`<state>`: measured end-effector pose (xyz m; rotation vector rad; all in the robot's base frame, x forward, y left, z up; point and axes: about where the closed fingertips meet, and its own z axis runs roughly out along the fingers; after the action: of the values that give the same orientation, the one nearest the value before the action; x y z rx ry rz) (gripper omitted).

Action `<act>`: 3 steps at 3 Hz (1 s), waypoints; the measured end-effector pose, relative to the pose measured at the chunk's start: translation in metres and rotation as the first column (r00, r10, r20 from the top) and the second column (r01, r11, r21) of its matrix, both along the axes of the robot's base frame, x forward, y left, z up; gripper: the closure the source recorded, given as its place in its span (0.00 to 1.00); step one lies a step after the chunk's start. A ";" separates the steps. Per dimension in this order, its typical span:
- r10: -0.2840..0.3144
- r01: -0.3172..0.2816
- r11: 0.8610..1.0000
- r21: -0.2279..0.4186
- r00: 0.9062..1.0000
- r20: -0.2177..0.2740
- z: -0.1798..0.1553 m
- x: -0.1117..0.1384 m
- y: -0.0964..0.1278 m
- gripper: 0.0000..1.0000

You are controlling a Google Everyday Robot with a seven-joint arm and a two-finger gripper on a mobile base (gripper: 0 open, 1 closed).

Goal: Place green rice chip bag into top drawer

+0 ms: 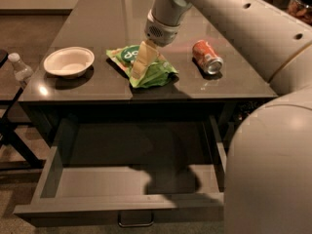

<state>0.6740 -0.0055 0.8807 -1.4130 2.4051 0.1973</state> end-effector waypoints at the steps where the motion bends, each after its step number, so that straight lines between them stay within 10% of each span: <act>1: -0.002 0.002 1.000 0.007 1.000 0.007 0.003 0.003 0.001 0.00; 3: -0.054 0.054 0.998 0.026 0.998 -0.013 -0.020 0.015 -0.012 0.00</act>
Offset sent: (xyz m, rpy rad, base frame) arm 0.0045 -0.0057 -0.0159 0.0357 0.0057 -0.0384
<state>0.6889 -0.0173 0.8605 -1.3371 2.4386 0.2237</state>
